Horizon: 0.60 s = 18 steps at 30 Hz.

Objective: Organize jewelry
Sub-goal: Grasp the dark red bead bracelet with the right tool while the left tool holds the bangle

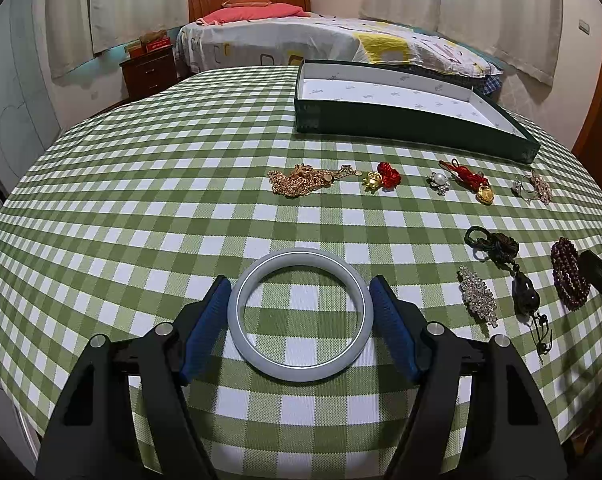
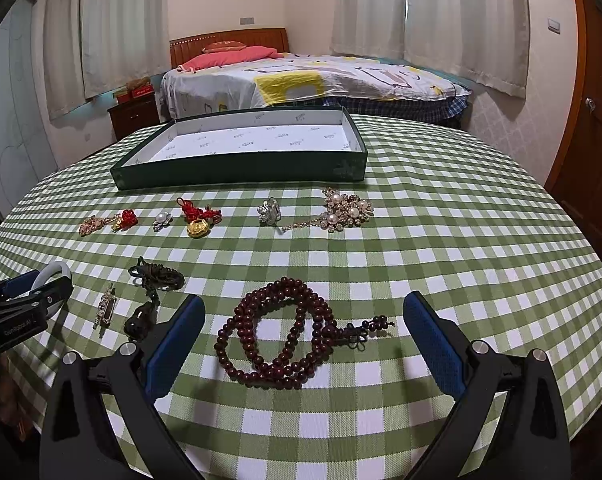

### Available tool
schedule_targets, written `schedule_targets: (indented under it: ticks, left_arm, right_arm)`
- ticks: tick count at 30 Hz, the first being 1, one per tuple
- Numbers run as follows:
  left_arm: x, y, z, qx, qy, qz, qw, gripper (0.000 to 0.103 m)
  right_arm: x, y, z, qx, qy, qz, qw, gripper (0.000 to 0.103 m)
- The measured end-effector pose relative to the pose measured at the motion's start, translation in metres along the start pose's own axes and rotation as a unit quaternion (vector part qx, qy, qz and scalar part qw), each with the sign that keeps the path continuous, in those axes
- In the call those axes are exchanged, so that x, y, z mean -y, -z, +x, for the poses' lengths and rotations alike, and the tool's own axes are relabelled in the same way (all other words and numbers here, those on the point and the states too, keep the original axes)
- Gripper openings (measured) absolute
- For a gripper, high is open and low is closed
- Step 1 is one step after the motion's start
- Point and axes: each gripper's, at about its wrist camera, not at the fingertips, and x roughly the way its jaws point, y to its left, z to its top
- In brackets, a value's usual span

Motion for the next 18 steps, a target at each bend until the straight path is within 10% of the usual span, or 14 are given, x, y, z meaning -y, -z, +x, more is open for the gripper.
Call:
schedule_targets:
  ticks: [18]
  left_arm:
    - [-0.017,-0.004,-0.004,-0.009,-0.015,-0.022,0.9996,0.069]
  right_arm:
    - [-0.009,-0.006,0.014,-0.025,0.007,-0.017,1.000,0.096]
